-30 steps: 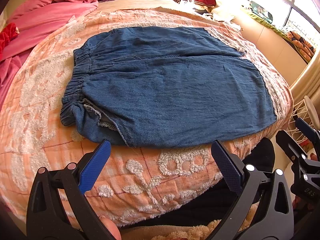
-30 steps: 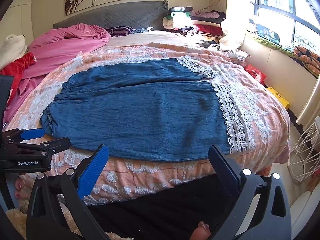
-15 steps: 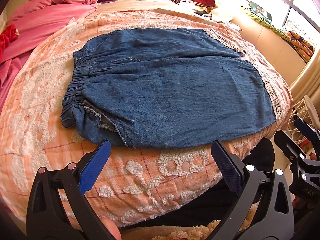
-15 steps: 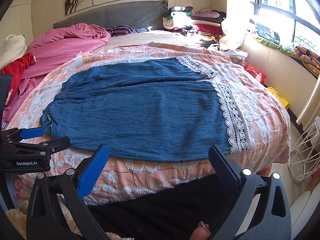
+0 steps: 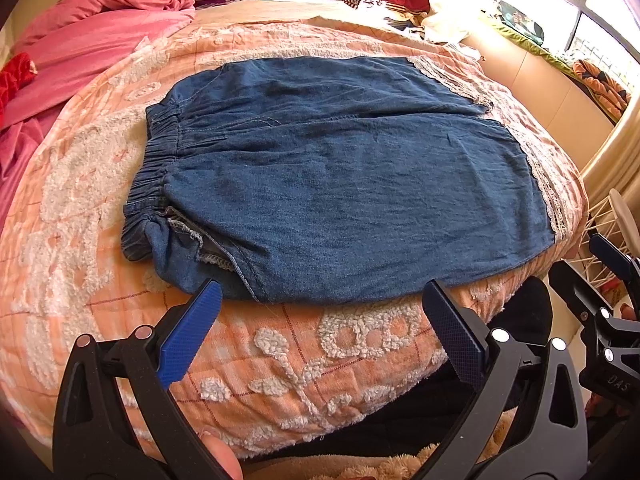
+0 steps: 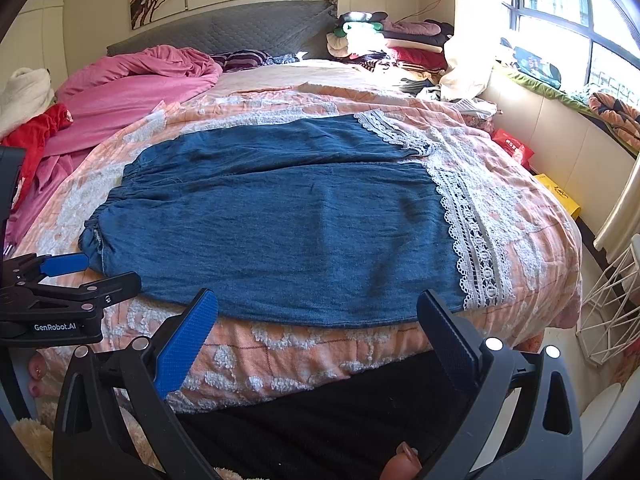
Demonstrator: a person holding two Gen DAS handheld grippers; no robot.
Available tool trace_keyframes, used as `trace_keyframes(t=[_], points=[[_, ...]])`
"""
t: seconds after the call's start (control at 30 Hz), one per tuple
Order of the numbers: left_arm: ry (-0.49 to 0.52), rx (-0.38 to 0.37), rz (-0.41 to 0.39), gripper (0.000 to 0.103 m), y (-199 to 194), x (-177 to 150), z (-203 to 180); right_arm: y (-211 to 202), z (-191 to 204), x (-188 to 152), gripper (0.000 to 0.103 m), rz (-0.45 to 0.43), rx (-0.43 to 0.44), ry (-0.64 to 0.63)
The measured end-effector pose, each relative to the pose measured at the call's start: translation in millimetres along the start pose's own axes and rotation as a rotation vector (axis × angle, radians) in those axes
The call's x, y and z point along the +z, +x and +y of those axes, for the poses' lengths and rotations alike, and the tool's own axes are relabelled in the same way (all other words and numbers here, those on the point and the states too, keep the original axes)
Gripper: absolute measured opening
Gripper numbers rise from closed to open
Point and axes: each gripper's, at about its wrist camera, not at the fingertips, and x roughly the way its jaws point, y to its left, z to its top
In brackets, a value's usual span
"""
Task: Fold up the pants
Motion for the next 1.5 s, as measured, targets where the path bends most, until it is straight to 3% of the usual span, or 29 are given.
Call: trace_keyframes(t=[0.4, 0.7, 0.9, 1.13, 1.2, 1.3, 1.43, 1.5], points=[[-0.020, 0.011, -0.012, 0.095, 2, 9, 9, 4, 0, 6, 0.099, 0.003, 0.000, -0.010], [-0.037, -0.010, -0.011, 0.095, 8, 21, 20, 13, 1, 34, 0.099, 0.000, 0.027, -0.033], [-0.058, 0.006, -0.034, 0.095, 13, 47, 47, 30, 5, 88, 0.099, -0.013, 0.184, -0.050], [-0.135, 0.025, -0.030, 0.095, 39, 102, 117, 67, 23, 167, 0.099, -0.044, 0.238, -0.144], [-0.146, 0.061, -0.049, 0.095, 51, 120, 138, 86, 28, 188, 0.099, -0.047, 0.259, -0.175], [-0.142, 0.113, -0.037, 0.095, 75, 140, 162, 125, 35, 219, 0.099, -0.005, 0.323, -0.205], [-0.176, 0.073, 0.012, 0.094, 110, 154, 185, 183, 55, 246, 0.099, 0.087, 0.372, -0.298], [-0.162, 0.057, 0.007, 0.088, 121, 160, 188, 208, 64, 253, 0.099, 0.126, 0.394, -0.324]])
